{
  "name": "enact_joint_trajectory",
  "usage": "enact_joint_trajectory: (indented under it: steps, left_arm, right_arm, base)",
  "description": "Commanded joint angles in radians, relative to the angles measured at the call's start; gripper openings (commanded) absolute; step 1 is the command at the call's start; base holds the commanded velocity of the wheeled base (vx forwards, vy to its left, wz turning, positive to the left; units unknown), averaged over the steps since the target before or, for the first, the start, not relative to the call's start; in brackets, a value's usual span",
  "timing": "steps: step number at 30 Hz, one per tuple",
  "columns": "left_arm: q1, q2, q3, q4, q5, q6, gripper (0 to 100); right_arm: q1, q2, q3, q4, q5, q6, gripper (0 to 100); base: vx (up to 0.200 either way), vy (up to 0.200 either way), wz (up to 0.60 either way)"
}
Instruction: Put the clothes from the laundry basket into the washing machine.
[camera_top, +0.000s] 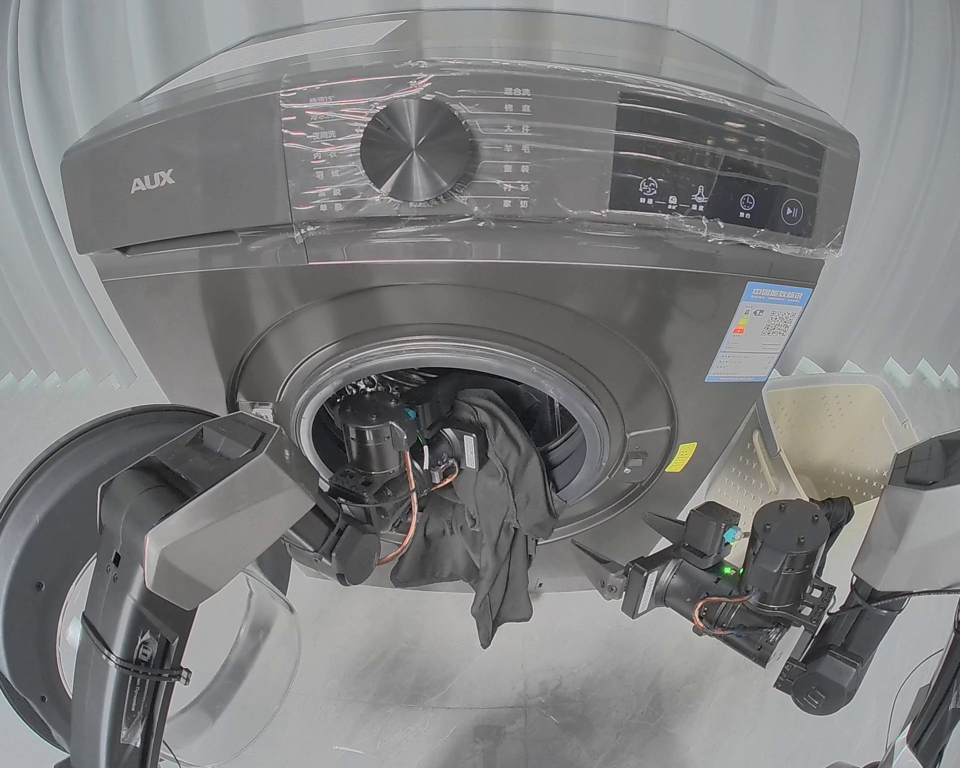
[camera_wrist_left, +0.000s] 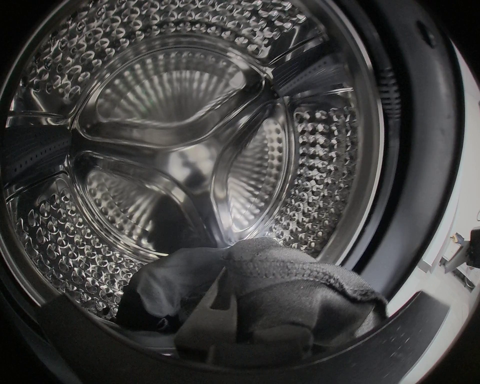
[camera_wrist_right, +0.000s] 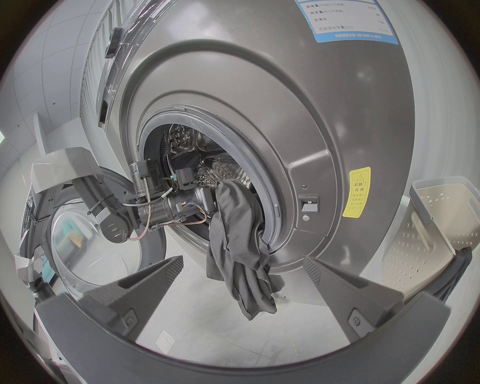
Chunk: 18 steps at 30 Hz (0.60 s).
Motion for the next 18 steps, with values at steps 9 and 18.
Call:
enact_joint_trajectory:
  steps: [9,18]
  left_arm:
    - [0.021,0.112,-0.284,0.146,0.045,-0.005,0]
    - [0.032,0.221,-0.541,0.212,0.125,-0.009,0]
  right_arm:
    - [0.000,0.009,-0.002,-0.001,0.001,0.000,100]
    - [0.002,0.013,0.000,-0.001,0.001,0.000,100]
  base:
    - [0.000,0.000,0.00]
    - [0.000,0.000,0.00]
